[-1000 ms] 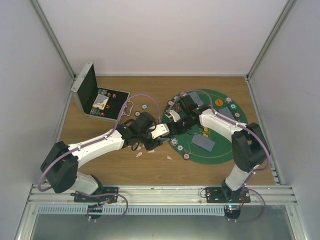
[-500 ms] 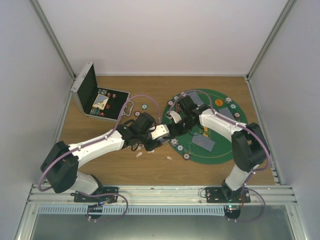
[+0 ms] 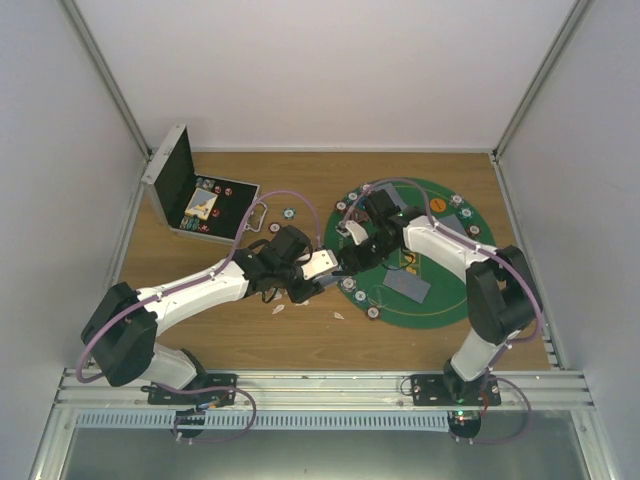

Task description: Distribute texas hold em gaming equipment

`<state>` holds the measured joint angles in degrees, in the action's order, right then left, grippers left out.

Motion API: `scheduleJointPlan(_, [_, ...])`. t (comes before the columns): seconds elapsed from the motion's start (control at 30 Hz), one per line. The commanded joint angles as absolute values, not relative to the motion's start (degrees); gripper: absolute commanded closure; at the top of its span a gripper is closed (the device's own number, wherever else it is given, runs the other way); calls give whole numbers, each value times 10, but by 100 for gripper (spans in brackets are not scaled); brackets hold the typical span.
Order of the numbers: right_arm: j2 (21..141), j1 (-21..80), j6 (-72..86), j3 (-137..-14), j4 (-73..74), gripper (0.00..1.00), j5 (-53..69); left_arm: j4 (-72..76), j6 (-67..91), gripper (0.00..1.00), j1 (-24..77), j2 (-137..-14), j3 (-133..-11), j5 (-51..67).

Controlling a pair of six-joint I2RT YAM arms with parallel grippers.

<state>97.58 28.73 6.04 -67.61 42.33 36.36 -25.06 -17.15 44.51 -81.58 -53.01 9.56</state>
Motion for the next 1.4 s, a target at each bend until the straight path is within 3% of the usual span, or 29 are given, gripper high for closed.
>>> scheduleJointPlan(0.0, [960,279,40,-677,448,54,382,-220,-174,45,441,-798,-531,96])
scheduleJointPlan(0.17, [957,279,39,-676,449,74,399,-220,-173,45,441,-799,-531,96])
scheduleJointPlan(0.53, [941,267,41,-685,478,99,347,-220,-173,45,441,-799,-530,95])
scheduleJointPlan(0.73, [922,227,50,-685,482,99,286,-220,-173,45,441,-798,-530,94])
scheduleJointPlan(0.97, [915,108,78,-679,446,99,228,-219,-173,45,441,-797,-529,95])
scheduleJointPlan(1.37, [1020,9,65,-681,408,99,206,-219,-175,45,441,-795,-527,89])
